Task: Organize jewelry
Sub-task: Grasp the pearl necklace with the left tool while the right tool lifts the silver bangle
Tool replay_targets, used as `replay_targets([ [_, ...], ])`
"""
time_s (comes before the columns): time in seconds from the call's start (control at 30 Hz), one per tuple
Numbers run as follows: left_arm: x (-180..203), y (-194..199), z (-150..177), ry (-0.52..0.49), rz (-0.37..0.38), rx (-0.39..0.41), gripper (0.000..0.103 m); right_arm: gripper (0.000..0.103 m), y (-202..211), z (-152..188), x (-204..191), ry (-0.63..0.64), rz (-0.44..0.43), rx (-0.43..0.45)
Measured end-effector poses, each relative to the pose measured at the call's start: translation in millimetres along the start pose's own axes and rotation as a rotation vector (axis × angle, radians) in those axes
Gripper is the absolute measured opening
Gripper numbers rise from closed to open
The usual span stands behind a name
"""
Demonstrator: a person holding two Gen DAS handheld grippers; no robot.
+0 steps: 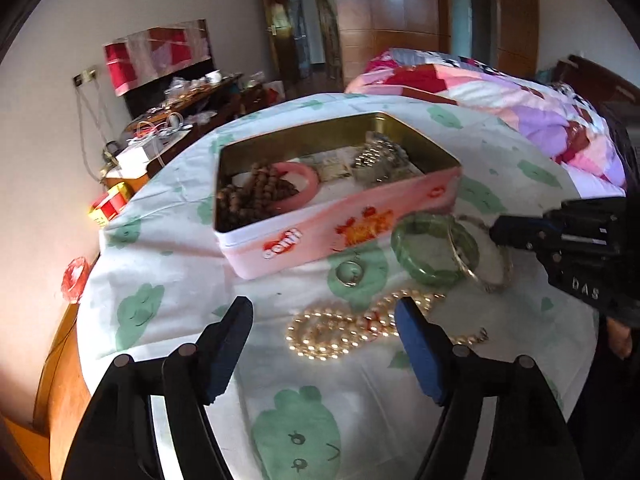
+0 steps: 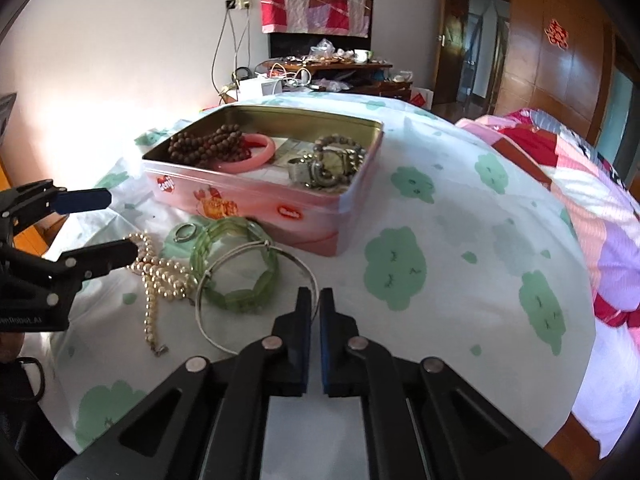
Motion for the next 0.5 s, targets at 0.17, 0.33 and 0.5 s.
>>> replay_targets([
  [0.17, 8.3, -14.6, 5.4, -0.053, 0.021, -0.015, 0.074, 0.02, 1.3, 2.0, 8.4, -0.031, 0.019, 0.002],
  [0.33, -11.4, -23.1, 2.7, 0.042, 0.042, -0.035, 0.074, 0.02, -2.3, 2.2, 3.2, -0.016, 0.025, -0.005],
  [0.5, -33.3, -22.8, 7.6, 0.126, 0.042, -0.058, 0.074, 0.026, -3.9, 4.0, 1.6, -0.012, 0.031, -0.006],
])
Point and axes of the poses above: each gripper's, at about its wrist camera, not at the fingertips, and y roughly against the way its jaws point, x to its right, z to its underside, the point moved 1 cm from there along -y, roughly the way its jaws point, and after that the axes turned 2 degrees about z, right-handed, at the moved point
